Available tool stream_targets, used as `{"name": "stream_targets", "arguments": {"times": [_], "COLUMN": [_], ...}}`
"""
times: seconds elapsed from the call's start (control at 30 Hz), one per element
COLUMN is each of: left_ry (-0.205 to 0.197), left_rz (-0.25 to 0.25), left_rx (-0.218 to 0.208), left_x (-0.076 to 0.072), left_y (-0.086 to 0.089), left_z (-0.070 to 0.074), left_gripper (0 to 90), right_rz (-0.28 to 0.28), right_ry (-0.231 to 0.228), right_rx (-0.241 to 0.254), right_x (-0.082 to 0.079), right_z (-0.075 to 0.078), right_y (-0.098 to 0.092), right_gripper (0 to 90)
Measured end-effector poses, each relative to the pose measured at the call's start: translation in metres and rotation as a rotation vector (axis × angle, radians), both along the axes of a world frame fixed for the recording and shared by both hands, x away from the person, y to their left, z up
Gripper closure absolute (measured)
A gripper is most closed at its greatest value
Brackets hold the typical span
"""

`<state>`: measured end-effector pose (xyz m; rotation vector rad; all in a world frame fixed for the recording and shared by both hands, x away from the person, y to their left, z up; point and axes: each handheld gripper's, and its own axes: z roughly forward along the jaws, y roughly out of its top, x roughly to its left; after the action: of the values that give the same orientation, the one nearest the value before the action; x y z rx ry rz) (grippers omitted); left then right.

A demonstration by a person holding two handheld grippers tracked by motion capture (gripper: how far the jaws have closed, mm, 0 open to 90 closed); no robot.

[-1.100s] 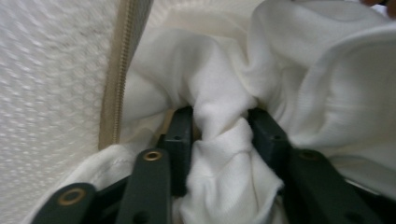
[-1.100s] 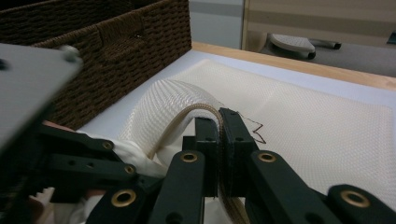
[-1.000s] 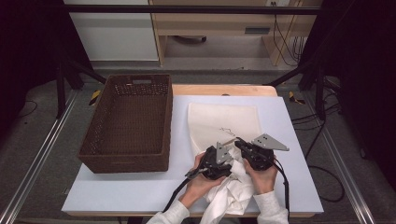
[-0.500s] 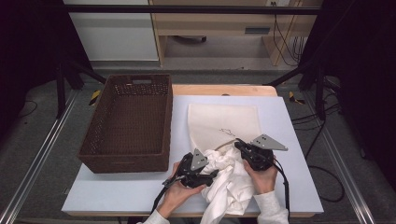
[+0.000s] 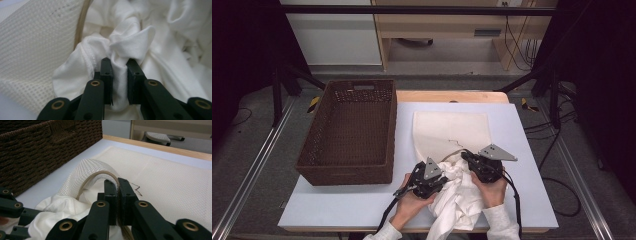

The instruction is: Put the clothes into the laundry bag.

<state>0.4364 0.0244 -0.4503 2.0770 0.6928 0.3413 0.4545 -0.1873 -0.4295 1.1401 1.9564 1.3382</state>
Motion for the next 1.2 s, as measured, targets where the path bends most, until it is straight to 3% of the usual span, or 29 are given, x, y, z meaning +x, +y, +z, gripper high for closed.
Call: {"name": "stream_targets", "arguments": {"times": [0.1, 0.27, 0.3, 0.33, 0.37, 0.4, 0.43, 0.6, 0.63, 0.7, 0.73, 0.77, 0.87, 0.93, 0.97, 1.0, 1.03, 1.13, 1.2], "left_ry": [-0.024, -0.041, -0.028, -0.028, -0.055, -0.055, -0.057, -0.035, -0.063, -0.074, -0.074, -0.080, -0.084, -0.078, -0.040, -0.040, -0.008, 0.013, 0.067], "left_rz": [-0.039, -0.041, -0.028, -0.028, 0.009, 0.009, 0.032, 0.064, 0.061, 0.052, 0.044, 0.029, 0.015, -0.016, -0.036, -0.036, -0.045, -0.032, -0.034], "left_rx": [-0.038, -0.025, -0.006, -0.006, 0.071, 0.071, 0.106, 0.089, 0.081, 0.069, 0.059, 0.021, 0.000, -0.003, -0.004, -0.004, -0.007, -0.001, -0.040], "left_x": [-0.002, 0.006, 0.016, 0.016, 0.024, 0.024, 0.030, 0.042, 0.037, 0.033, 0.030, 0.021, 0.011, -0.001, -0.007, -0.007, -0.009, -0.011, -0.006], "left_y": [-0.009, -0.024, -0.031, -0.031, -0.040, -0.040, -0.044, -0.043, -0.041, -0.038, -0.036, -0.027, -0.018, -0.007, 0.000, 0.000, 0.003, 0.005, 0.005], "left_z": [0.006, 0.004, 0.002, 0.002, -0.002, -0.002, -0.005, -0.009, -0.007, -0.004, -0.002, 0.008, 0.017, 0.022, 0.021, 0.021, 0.017, 0.003, -0.006], "left_gripper": [78.9, 78.9, 78.8, 78.7, 78.5, 78.3, 78.3, 75.9, 73.4, 70.3, 58.3, 51.6, 37.5, 34.3, 29.1, 27.4, 27.4, 26.9, 29.3], "right_rz": [0.001, 0.001, 0.001, 0.001, 0.006, 0.006, 0.008, 0.013, 0.009, 0.007, 0.005, 0.005, 0.002, 0.001, 0.000, 0.000, -0.001, 0.003, 0.005], "right_ry": [-0.002, -0.004, -0.003, -0.003, -0.007, -0.007, -0.009, -0.021, -0.020, -0.020, -0.020, -0.020, -0.022, -0.025, -0.026, -0.026, -0.025, -0.021, -0.016], "right_rx": [0.007, 0.010, 0.017, 0.017, 0.022, 0.022, 0.025, 0.023, 0.024, 0.027, 0.028, 0.027, 0.026, 0.021, 0.019, 0.019, 0.017, 0.014, 0.014], "right_x": [0.000, 0.000, 0.000, 0.000, -0.001, -0.001, -0.001, -0.004, -0.004, -0.004, -0.004, -0.004, -0.004, -0.004, -0.004, -0.004, -0.004, -0.003, -0.003], "right_z": [-0.001, -0.001, -0.001, -0.001, -0.001, -0.001, 0.000, 0.004, 0.004, 0.004, 0.004, 0.003, 0.003, 0.003, 0.003, 0.003, 0.003, 0.002, 0.001], "right_y": [0.001, 0.001, 0.000, 0.000, 0.000, 0.000, 0.000, 0.000, -0.001, -0.002, -0.003, -0.004, -0.004, -0.004, -0.004, -0.004, -0.003, -0.003, -0.001], "right_gripper": [87.4, 87.4, 87.4, 87.4, 87.5, 87.5, 87.4, 87.4, 87.4, 87.4, 87.4, 87.4, 87.3, 87.2, 87.2, 87.2, 87.2, 87.2, 87.1]}}
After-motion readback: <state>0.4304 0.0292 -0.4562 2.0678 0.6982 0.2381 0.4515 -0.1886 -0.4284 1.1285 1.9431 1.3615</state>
